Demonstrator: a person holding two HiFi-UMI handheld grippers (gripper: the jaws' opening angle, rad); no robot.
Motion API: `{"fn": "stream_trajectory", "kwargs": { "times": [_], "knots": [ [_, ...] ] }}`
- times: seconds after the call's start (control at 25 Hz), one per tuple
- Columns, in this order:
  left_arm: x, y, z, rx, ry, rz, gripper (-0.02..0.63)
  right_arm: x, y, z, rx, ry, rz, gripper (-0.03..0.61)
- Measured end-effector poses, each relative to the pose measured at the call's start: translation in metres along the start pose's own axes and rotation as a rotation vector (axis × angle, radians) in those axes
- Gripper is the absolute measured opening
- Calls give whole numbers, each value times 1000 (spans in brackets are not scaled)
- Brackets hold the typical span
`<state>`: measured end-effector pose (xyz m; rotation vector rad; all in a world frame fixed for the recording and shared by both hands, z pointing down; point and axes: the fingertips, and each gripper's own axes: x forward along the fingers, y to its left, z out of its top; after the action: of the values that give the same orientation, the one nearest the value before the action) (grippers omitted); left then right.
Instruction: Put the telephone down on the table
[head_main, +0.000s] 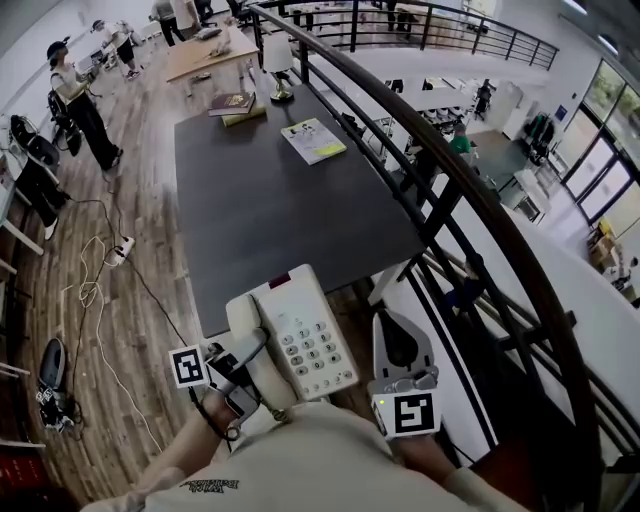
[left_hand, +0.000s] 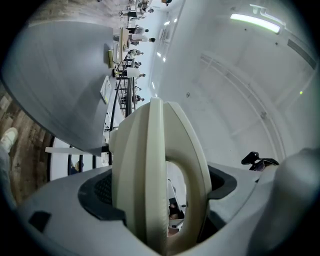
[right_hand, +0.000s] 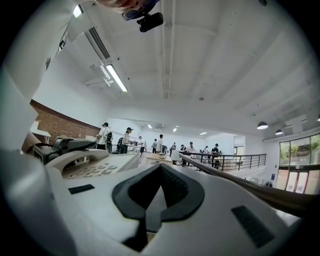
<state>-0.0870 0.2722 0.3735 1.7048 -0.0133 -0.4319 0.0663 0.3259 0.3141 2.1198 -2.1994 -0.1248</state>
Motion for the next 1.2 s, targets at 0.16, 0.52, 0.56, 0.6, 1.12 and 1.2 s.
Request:
{"fn": "stream_trajectory", "kwargs": {
  "times": [0.16, 0.52, 0.56, 0.6, 1.12, 1.2],
  "knots": [
    [15, 9, 20, 1, 12, -20, 460, 24, -9, -3, -8, 10, -5, 2],
    [50, 38, 75, -28, 16, -24, 460, 96, -30, -14, -18, 43, 14, 2],
    [54, 42, 87, -29, 18, -25, 460, 110, -31, -15, -20, 46, 16, 2],
    [60, 46, 103, -29, 21, -26, 460, 128, -33, -15, -22, 50, 19, 2],
    [105, 69, 261, 2, 5, -35, 460, 295, -41, -2, -56, 54, 57, 2],
    [108, 69, 277, 8, -7, -36, 460, 313, -40, 2, -57, 49, 68, 2]
  ]
}}
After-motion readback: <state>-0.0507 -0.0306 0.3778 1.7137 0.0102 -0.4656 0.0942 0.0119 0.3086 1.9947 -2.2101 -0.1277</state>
